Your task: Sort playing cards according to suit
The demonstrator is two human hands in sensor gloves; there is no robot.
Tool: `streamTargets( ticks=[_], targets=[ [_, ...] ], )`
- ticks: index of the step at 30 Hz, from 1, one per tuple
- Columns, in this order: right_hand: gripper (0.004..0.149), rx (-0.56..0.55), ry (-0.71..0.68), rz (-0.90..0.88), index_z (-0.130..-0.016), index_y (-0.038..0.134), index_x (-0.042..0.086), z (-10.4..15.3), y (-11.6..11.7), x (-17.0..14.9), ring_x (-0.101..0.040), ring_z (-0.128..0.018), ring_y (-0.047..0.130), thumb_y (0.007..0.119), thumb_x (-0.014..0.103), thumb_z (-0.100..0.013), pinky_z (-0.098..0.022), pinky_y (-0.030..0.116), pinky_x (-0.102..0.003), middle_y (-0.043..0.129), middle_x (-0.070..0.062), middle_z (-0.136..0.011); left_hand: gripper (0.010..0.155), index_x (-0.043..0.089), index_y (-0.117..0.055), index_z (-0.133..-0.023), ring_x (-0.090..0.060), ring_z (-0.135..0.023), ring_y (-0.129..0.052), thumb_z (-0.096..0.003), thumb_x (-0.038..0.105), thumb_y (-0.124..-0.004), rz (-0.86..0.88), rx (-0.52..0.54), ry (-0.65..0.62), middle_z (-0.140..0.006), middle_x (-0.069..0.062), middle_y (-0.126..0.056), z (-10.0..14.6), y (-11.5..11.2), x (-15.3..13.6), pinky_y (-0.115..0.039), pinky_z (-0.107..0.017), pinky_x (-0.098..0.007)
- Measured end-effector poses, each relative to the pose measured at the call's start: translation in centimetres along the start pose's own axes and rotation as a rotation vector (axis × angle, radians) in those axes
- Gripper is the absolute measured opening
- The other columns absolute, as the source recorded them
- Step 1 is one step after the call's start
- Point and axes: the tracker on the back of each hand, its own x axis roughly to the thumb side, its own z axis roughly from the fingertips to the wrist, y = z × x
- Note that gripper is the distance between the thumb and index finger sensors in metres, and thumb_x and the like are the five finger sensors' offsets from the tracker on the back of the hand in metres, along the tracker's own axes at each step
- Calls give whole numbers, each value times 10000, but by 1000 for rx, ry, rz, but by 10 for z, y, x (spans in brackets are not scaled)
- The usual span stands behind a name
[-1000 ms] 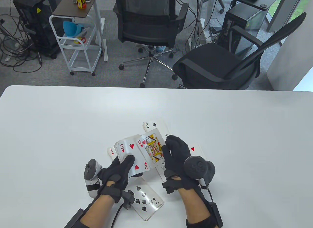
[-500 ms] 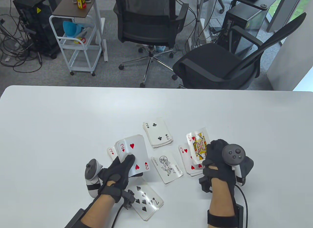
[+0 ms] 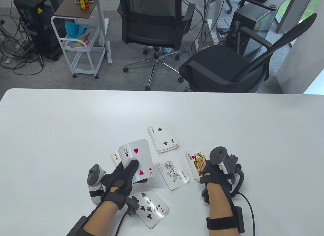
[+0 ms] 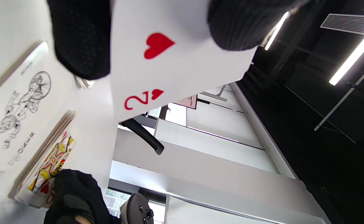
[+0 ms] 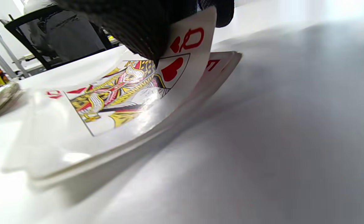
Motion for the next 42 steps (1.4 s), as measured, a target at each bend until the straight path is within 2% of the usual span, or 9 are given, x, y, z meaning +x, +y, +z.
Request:
streamTargets(
  ticks=[5, 9, 11, 15, 17, 22, 26, 35, 42],
  targets=[
    [523, -65, -15, -28, -1008, 638, 83, 5, -8, -1, -538, -1034, 164, 848, 310, -587, -637, 178, -765, 327, -269, -1149, 526, 266, -668, -1030, -275, -807, -977, -578, 503, -795, 3, -9, 4, -976, 19, -853, 0, -1, -1, -933, -500, -401],
    [532, -160, -99, -108, -1012, 622, 84, 17, -21, 8, -538, -1034, 178, 824, 341, -593, -638, 185, -764, 352, -264, -1143, 529, 262, -664, -1032, -279, -810, -972, -581, 511, -783, 9, -15, 9, -978, 14, -850, 0, -1, -1, -932, -502, -403],
    [525, -218, -168, -153, -1005, 635, 88, 27, -28, 16, -537, -1035, 195, 811, 360, -593, -637, 193, -765, 368, -263, -1141, 531, 264, -650, -1041, -281, -818, -965, -585, 511, -763, 16, -34, 23, -989, 11, -839, -1, -2, -1, -931, -503, -410],
    [559, -238, -345, -356, -1002, 656, 93, 47, -39, 34, -536, -1034, 198, 808, 431, -583, -643, 203, -758, 381, -264, -1138, 537, 294, -607, -1067, -287, -859, -931, -591, 509, -735, 34, -64, 56, -1026, 8, -796, -1, -5, -5, -943, -489, -419],
    [560, -279, -425, -373, -991, 681, 97, 56, -43, 43, -540, -1034, 245, 791, 464, -582, -646, 239, -758, 427, -261, -1132, 537, 295, -607, -1068, -293, -863, -926, -592, 506, -738, 30, -81, 64, -1029, 3, -791, -2, -6, -6, -938, -499, -420],
    [542, -212, -610, -458, -959, 731, 96, 73, -33, 69, -547, -1035, 314, 757, 487, -584, -658, 282, -754, 509, -249, -1116, 541, 267, -598, -1068, -302, -867, -921, -593, 475, -751, -7, -108, 69, -1031, -16, -782, -4, -8, -7, -928, -517, -422],
    [544, -157, -749, -387, -969, 726, 110, 86, -25, 89, -541, -1040, 351, 738, 500, -590, -668, 298, -752, 533, -231, -1119, 563, 229, -518, -1088, -321, -916, -864, -601, 416, -729, -17, -141, 87, -1061, -38, -721, -5, -9, -6, -899, -560, -438],
    [592, -73, -859, -401, -964, 702, 101, 106, -15, 111, -542, -1043, 364, 765, 543, -574, -673, 307, -754, 530, -229, -1122, 536, 263, -587, -1068, -295, -878, -914, -594, 435, -769, -14, -108, 51, -1038, -4, -774, -4, -5, -2, -919, -535, -420],
    [616, -97, -889, -373, -928, 666, 106, 118, -9, 121, -542, -1037, 392, 820, 563, -545, -675, 329, -752, 512, -222, -1119, 521, 273, -649, -1040, -272, -830, -965, -581, 458, -814, -10, -79, 19, -991, 25, -842, -2, -3, 2, -934, -515, -400]
  ],
)
